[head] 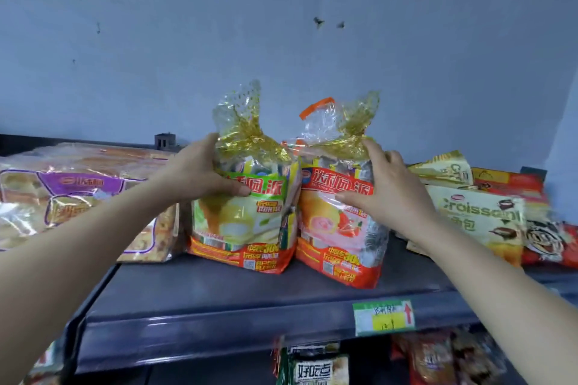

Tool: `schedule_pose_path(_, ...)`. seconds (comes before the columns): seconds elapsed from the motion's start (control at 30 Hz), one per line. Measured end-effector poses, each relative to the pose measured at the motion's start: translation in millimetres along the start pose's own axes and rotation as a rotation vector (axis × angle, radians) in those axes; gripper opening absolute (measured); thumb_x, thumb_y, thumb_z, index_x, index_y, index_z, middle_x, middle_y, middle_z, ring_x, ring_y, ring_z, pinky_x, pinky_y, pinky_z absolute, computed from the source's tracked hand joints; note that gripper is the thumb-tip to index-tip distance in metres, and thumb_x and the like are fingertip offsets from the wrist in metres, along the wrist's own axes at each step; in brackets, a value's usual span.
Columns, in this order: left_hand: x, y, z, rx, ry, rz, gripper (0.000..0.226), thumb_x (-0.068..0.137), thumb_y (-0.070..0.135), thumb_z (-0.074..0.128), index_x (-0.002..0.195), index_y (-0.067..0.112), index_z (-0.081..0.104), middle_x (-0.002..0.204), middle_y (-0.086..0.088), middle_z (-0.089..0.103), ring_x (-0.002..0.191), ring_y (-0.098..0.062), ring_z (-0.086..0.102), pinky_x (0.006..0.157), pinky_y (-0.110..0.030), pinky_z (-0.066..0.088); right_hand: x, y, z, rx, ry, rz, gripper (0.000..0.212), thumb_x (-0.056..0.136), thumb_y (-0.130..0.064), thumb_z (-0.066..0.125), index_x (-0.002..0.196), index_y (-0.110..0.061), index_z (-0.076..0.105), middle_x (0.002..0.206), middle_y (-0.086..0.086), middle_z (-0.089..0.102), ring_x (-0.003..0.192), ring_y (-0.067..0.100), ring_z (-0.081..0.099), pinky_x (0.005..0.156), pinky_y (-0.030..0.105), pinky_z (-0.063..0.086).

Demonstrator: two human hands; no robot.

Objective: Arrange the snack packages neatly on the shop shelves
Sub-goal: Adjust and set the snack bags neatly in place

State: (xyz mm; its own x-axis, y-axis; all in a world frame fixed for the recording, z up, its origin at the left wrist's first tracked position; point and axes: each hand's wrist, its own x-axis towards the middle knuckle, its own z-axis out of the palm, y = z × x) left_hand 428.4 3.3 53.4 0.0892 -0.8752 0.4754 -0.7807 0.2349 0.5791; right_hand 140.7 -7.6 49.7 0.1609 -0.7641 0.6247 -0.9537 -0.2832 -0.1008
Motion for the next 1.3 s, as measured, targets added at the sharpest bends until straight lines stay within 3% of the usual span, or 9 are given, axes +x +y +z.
schedule_pose_path(0.07,0.0,2.8,-0.2,-0.071,-0.013,0.023,0.081,0.052,0.040,0.091,0.123,0.019,0.057,0.112,-0.001,0.068,0.104,-0.020,0.062,0.088,-0.032,0.048,7.2,10.2,3.9,0.104,-0.023,-0.014,0.101,0.075,-0.053,0.073,0.151,-0.031,0.011,0.146,0.008,0.035,0.125,0.029,0.049,0.094,0.040,0.045)
schedule_pose_path(0.17,-5.3,6.6,6.3,-0.330,-0.014,0.009,0.057,0.053,0.024,0.092,0.102,0.023,0.062,0.095,0.008,0.069,0.090,-0.011,0.065,0.087,-0.035,0.053,16.0,20.4,13.2,0.292,-0.032,-0.026,0.099,0.075,-0.041,0.078,0.151,-0.035,0.015,0.151,0.003,0.031,0.134,0.024,0.040,0.102,0.040,0.039)
schedule_pose_path(0.33,-12.3,18.0,23.4,-0.696,-0.047,-0.055,0.104,0.031,0.030,0.089,0.128,0.009,0.056,0.115,-0.004,0.068,0.098,-0.020,0.068,0.084,-0.037,0.056,32.0,22.2,26.3,0.509,-0.089,-0.091,0.111,0.073,-0.035,0.080,0.149,-0.047,0.001,0.160,-0.009,0.016,0.142,0.020,0.031,0.114,0.048,0.030)
schedule_pose_path(0.53,-17.2,36.1,57.0,-0.661,0.049,0.057,0.086,0.044,0.025,0.095,0.119,0.022,0.054,0.108,0.004,0.069,0.095,-0.016,0.069,0.084,-0.036,0.057,51.1,34.9,36.5,0.684,-0.184,-0.124,0.108,0.082,-0.016,0.073,0.150,-0.044,-0.007,0.160,-0.008,0.013,0.142,0.015,0.028,0.112,0.045,0.035)
schedule_pose_path(0.63,-15.0,20.5,54.9,-0.826,-0.167,0.020,0.119,0.042,0.011,0.096,0.140,0.039,0.035,0.119,0.002,0.065,0.098,-0.021,0.070,0.076,-0.033,0.059,53.1,46.5,39.2,0.794,-0.220,-0.162,0.104,0.082,-0.020,0.073,0.153,-0.035,-0.002,0.154,-0.016,0.018,0.134,-0.002,0.023,0.111,0.026,0.029)
schedule_pose_path(0.7,-16.5,7.6,55.1,-0.883,-0.302,-0.011,0.127,0.034,0.017,0.098,0.142,0.038,0.035,0.123,-0.008,0.066,0.106,-0.030,0.067,0.086,-0.042,0.056,52.2,54.9,43.7,0.869,-0.243,-0.148,0.105,0.079,-0.021,0.076,0.154,-0.031,0.003,0.150,-0.014,0.029,0.132,0.003,0.037,0.108,0.029,0.036)
schedule_pose_path(0.87,-22.4,12.7,82.0,-0.941,-0.242,-0.067,0.083,0.019,0.030,0.099,0.095,0.008,0.074,0.103,-0.019,0.072,0.084,-0.027,0.072,0.065,-0.028,0.058,61.2,76.6,54.1,0.860,-0.231,-0.214,0.089,0.075,-0.024,0.081,0.147,-0.027,0.028,0.123,-0.019,0.054,0.110,0.000,0.055,0.099,0.028,0.047)
schedule_pose_path(1.1,-24.9,54.8,126.5,-0.893,0.008,-0.113,0.100,0.020,0.036,0.098,0.110,0.009,0.064,0.101,-0.012,0.074,0.086,-0.022,0.072,0.066,-0.027,0.058,84.0,100.3,70.9,0.948,-0.312,-0.260,0.081,0.084,-0.015,0.071,0.150,-0.026,0.025,0.131,-0.015,0.047,0.119,0.001,0.046,0.091,0.017,0.039)
schedule_pose_path(1.3,-41.1,52.8,112.9,-0.972,-0.265,-0.084,0.092,0.047,0.023,0.094,0.129,0.011,0.054,0.122,-0.018,0.065,0.109,-0.030,0.064,0.082,-0.031,0.055,99.7,105.5,77.3,1.336,-0.446,-0.126,0.061,0.085,-0.053,0.054,0.140,-0.027,0.045,0.132,-0.008,0.058,0.118,0.010,0.057,0.097,0.030,0.043)
